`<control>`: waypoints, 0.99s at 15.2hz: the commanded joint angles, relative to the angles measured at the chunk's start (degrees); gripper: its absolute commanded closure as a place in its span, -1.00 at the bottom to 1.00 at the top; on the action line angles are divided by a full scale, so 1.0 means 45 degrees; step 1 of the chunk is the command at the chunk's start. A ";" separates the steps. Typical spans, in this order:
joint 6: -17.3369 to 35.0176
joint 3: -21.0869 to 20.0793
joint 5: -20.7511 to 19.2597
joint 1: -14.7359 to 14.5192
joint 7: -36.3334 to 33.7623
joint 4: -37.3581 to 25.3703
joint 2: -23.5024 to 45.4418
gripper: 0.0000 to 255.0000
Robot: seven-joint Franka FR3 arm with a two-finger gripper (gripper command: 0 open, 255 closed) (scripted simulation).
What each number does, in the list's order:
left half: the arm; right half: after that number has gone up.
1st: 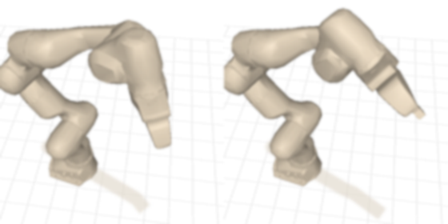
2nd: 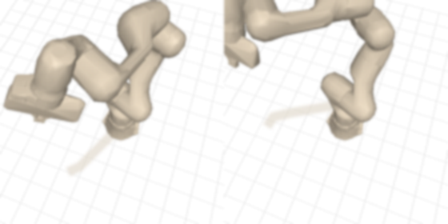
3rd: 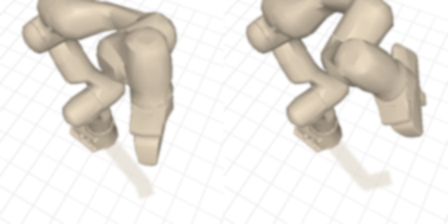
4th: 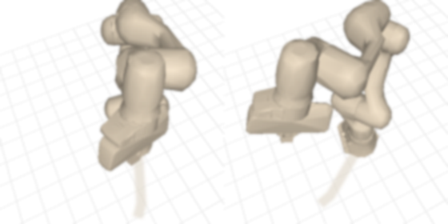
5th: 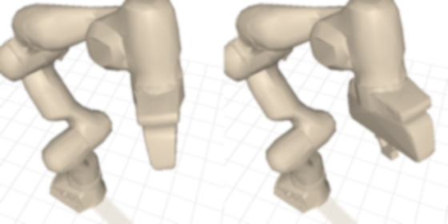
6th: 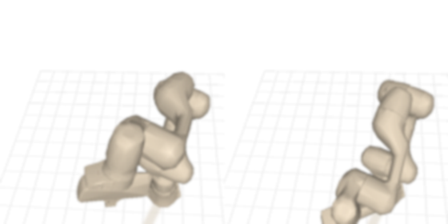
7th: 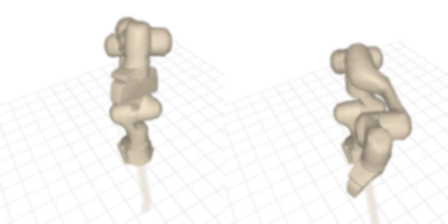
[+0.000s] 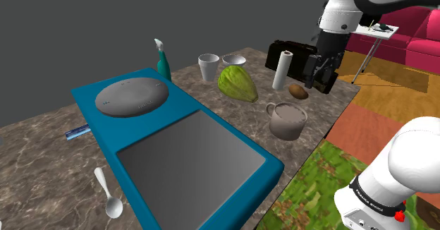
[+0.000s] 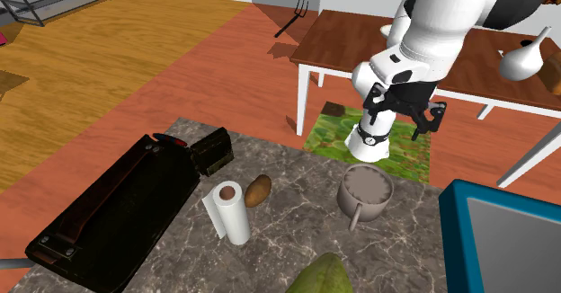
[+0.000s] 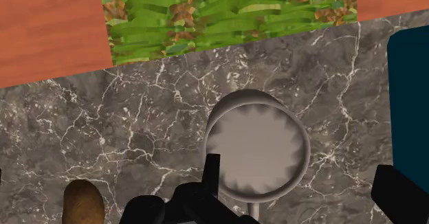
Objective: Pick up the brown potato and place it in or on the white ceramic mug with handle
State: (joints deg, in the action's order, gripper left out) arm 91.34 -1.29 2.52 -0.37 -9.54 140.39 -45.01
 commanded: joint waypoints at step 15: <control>0.5077 0.2456 -0.2682 0.1198 0.3450 0.0892 0.3450 -1.00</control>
State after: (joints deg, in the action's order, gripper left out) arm 112.14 9.00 -8.83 4.71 5.00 144.34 -31.06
